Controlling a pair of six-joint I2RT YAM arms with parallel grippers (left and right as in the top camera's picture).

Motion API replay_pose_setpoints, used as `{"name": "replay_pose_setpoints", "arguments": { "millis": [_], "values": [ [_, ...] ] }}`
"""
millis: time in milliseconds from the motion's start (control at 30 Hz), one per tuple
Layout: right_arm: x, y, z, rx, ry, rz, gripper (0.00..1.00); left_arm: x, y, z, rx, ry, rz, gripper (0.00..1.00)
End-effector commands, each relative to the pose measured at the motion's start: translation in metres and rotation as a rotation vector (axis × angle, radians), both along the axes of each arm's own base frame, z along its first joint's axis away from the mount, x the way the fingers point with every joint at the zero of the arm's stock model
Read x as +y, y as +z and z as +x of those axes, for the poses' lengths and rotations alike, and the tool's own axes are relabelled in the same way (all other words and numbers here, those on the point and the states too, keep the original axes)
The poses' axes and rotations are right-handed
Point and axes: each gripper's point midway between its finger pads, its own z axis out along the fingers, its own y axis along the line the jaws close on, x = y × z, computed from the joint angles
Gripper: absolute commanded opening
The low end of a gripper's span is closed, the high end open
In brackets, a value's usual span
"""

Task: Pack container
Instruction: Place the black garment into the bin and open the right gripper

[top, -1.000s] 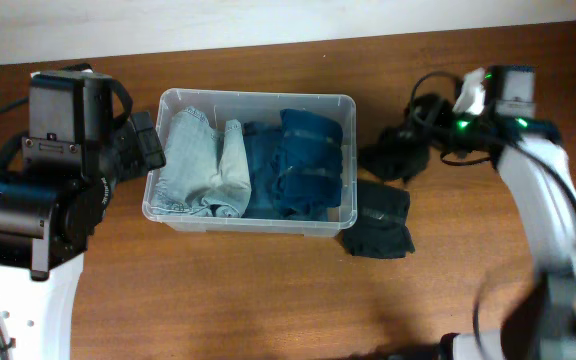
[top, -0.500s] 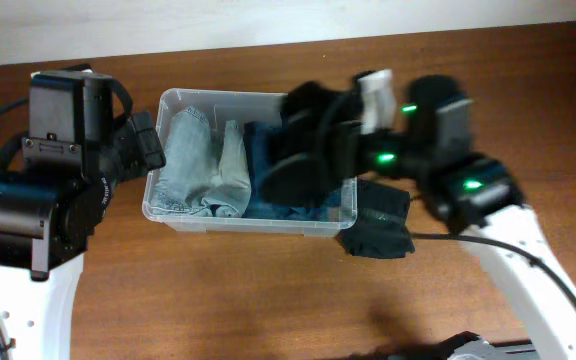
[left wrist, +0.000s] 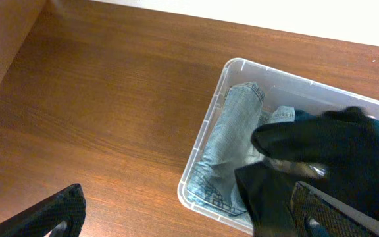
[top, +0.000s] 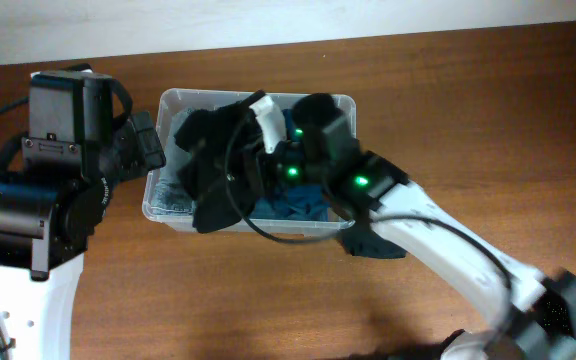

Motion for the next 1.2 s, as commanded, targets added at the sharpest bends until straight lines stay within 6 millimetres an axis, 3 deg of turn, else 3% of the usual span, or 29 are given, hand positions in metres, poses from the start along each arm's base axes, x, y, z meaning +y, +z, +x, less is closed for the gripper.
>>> {"name": "replay_pose_setpoints", "arguments": {
  "millis": [0,33,100,167,367,500,600,633,733,833,933,1033,1067,1167],
  "values": [
    [0.000,-0.041,0.021,0.017,-0.012,-0.068,0.25,0.003,0.001,0.001,-0.006,0.019,0.004,0.99],
    [0.001,-0.063,0.024,0.063,-0.013,-0.099,0.25,0.003,0.001,0.001,-0.006,0.019,0.004,0.99],
    [0.001,-0.084,0.024,0.111,-0.011,-0.132,0.30,0.003,0.001,0.001,-0.006,0.019,0.003,0.99],
    [0.002,-0.093,0.022,0.132,-0.003,-0.141,0.31,0.003,0.001,0.001,-0.006,0.019,0.004,0.99],
    [-0.007,-0.064,0.035,0.067,-0.042,-0.102,0.27,0.003,0.001,0.001,-0.006,0.019,0.003,0.99],
    [-0.020,-0.015,0.054,-0.023,-0.086,-0.042,0.27,0.003,0.001,0.001,-0.006,0.019,0.003,1.00],
    [-0.030,0.003,0.066,-0.053,-0.111,-0.018,0.26,0.003,0.001,0.001,-0.006,0.019,0.003,0.99],
    [-0.033,0.001,0.067,-0.049,-0.116,-0.021,0.26,0.003,0.001,0.001,-0.006,0.019,0.003,0.99],
    [-0.042,-0.033,0.073,0.028,-0.173,-0.111,0.28,0.003,0.001,0.001,-0.006,0.019,0.003,0.99],
    [-0.056,-0.068,0.072,0.085,-0.209,-0.232,0.46,0.003,0.001,0.001,-0.006,0.019,0.004,0.99],
    [-0.058,-0.079,0.058,0.142,-0.170,-0.264,0.55,0.003,0.001,0.001,-0.006,0.019,0.003,0.99],
    [-0.062,-0.060,0.055,0.110,-0.172,-0.246,0.63,0.003,0.001,0.001,-0.006,0.019,0.004,0.99],
    [-0.067,-0.033,0.055,0.059,-0.192,-0.218,0.65,0.003,0.001,0.001,-0.006,0.019,0.003,1.00],
    [-0.087,0.018,0.055,-0.044,-0.264,-0.182,0.65,0.003,0.001,0.001,-0.006,0.019,0.003,0.99]
  ]
}}
